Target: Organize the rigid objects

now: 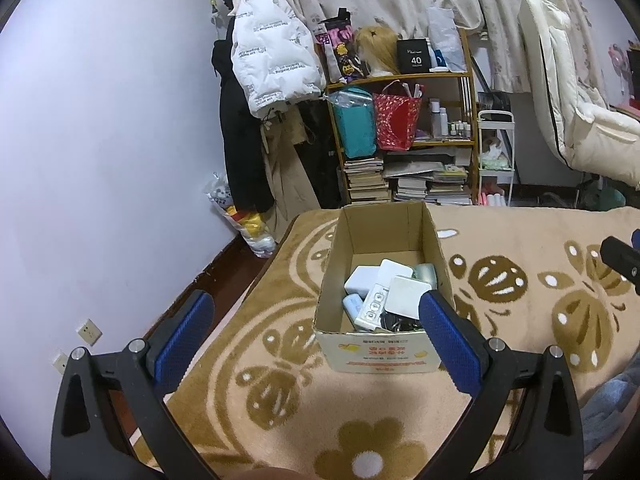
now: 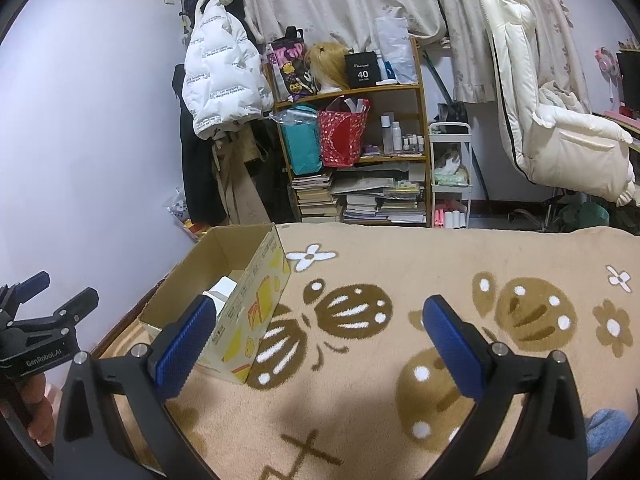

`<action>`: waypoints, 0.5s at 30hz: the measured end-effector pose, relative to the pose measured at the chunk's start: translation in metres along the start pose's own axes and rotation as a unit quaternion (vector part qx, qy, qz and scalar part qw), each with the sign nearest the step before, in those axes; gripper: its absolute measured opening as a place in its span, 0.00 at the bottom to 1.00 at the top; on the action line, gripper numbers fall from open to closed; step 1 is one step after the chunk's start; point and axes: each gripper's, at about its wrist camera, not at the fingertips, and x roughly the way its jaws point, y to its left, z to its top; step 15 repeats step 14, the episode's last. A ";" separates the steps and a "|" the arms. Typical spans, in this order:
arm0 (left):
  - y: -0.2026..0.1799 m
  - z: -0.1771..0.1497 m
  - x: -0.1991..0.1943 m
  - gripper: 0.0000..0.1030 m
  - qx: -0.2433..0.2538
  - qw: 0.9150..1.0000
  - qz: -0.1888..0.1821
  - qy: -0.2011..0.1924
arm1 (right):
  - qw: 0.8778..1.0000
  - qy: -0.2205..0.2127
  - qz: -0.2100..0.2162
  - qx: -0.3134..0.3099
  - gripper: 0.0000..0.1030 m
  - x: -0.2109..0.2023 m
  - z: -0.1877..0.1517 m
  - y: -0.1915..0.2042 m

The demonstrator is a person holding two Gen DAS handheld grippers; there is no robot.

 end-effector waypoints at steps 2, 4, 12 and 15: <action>-0.002 0.000 0.000 0.99 0.003 1.000 0.000 0.000 | 1.000 0.001 0.000 0.001 1.00 0.000 0.000 -0.001; -0.002 -0.001 -0.001 0.99 0.003 1.000 -0.001 0.001 | 1.000 0.001 -0.001 0.001 1.00 0.000 -0.001 -0.001; -0.001 0.000 -0.001 0.99 0.005 1.000 -0.001 0.002 | 1.000 0.002 -0.002 0.000 1.00 0.000 -0.001 -0.002; -0.001 0.000 -0.001 0.99 0.005 1.000 0.000 0.001 | 1.000 0.001 -0.002 0.001 1.00 0.000 -0.001 -0.003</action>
